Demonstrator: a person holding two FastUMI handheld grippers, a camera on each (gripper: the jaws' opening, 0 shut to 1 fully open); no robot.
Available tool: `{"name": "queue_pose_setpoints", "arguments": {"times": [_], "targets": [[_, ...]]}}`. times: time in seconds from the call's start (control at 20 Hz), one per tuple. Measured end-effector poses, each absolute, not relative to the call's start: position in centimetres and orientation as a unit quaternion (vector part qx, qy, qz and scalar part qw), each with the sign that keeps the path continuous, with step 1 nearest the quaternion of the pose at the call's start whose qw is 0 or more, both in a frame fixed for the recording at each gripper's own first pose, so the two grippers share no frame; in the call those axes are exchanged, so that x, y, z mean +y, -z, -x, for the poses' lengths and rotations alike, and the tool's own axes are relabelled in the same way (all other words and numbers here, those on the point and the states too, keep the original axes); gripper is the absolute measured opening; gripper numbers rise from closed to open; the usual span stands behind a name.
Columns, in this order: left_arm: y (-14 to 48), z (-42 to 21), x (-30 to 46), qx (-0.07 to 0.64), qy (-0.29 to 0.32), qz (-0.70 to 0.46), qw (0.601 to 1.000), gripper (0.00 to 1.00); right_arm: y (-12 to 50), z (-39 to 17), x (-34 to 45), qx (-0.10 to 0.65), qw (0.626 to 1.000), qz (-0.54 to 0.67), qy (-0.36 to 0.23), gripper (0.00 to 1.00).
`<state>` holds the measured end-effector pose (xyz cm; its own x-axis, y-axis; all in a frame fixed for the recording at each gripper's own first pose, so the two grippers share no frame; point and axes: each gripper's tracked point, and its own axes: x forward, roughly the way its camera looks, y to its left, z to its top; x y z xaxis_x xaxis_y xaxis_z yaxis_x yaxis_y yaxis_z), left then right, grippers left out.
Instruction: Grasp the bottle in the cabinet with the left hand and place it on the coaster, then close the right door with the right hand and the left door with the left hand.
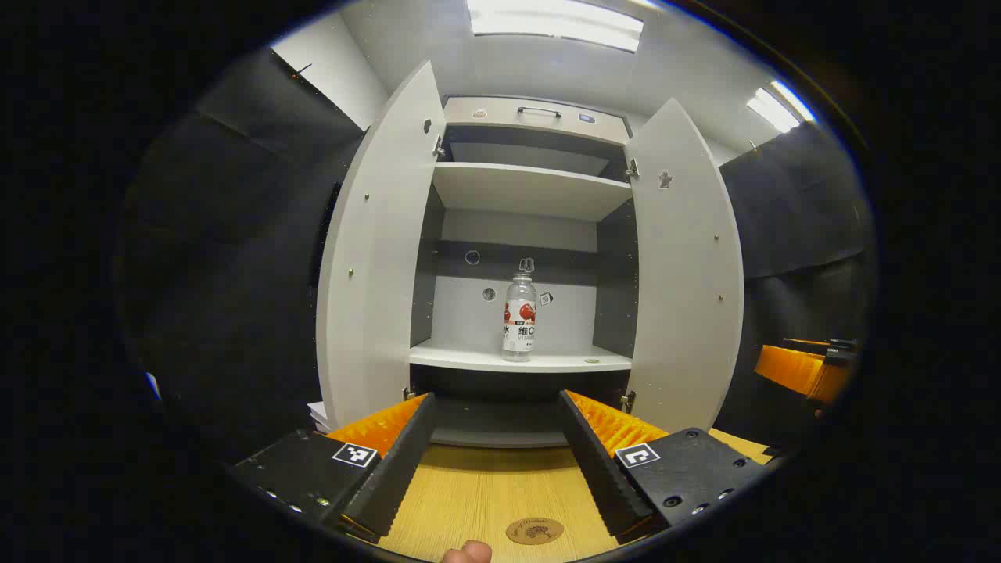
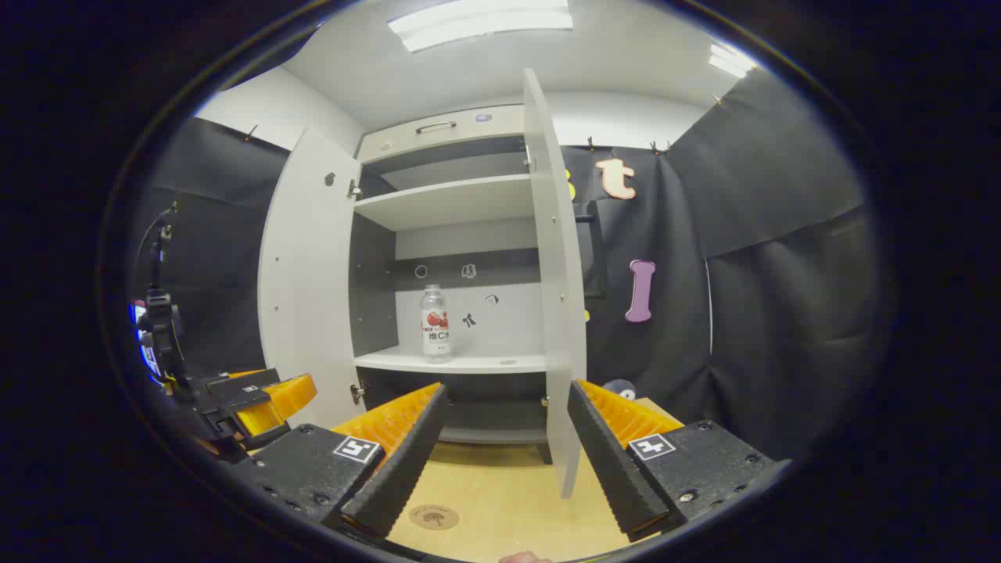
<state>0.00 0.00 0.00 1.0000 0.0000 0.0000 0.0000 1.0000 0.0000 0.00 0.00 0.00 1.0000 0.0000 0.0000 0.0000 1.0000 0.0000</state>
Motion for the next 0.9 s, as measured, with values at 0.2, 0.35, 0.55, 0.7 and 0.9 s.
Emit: {"name": "queue_pose_setpoints", "arguments": {"times": [0.2, 0.35, 0.55, 0.7, 0.9], "targets": [[0.08, 0.0, -0.07, 0.002, 0.004, 0.002, 1.0, 0.9, -0.08, -0.07, 0.37, -0.002, 1.0, 0.003, -0.004, 1.0], [-0.12, 0.05, -0.01, -0.003, 0.003, -0.003, 1.0, 0.95, 0.04, -0.02, 0.57, 0.002, 1.0, 0.004, -0.005, 1.0], [-0.17, 0.18, -0.06, -0.005, 0.004, -0.005, 1.0, 0.95, 0.19, 0.14, 0.56, 0.007, 1.0, 0.002, -0.004, 1.0], [-0.27, 0.26, -0.13, -0.008, 0.006, -0.004, 1.0, 0.95, 0.09, 0.25, 0.75, 0.006, 1.0, 0.005, -0.005, 0.98], [-0.5, 0.1, -0.45, -0.01, 0.018, 0.0, 1.0, 0.94, -0.09, 0.54, 1.0, 0.004, 1.0, 0.008, -0.007, 0.98]]}}
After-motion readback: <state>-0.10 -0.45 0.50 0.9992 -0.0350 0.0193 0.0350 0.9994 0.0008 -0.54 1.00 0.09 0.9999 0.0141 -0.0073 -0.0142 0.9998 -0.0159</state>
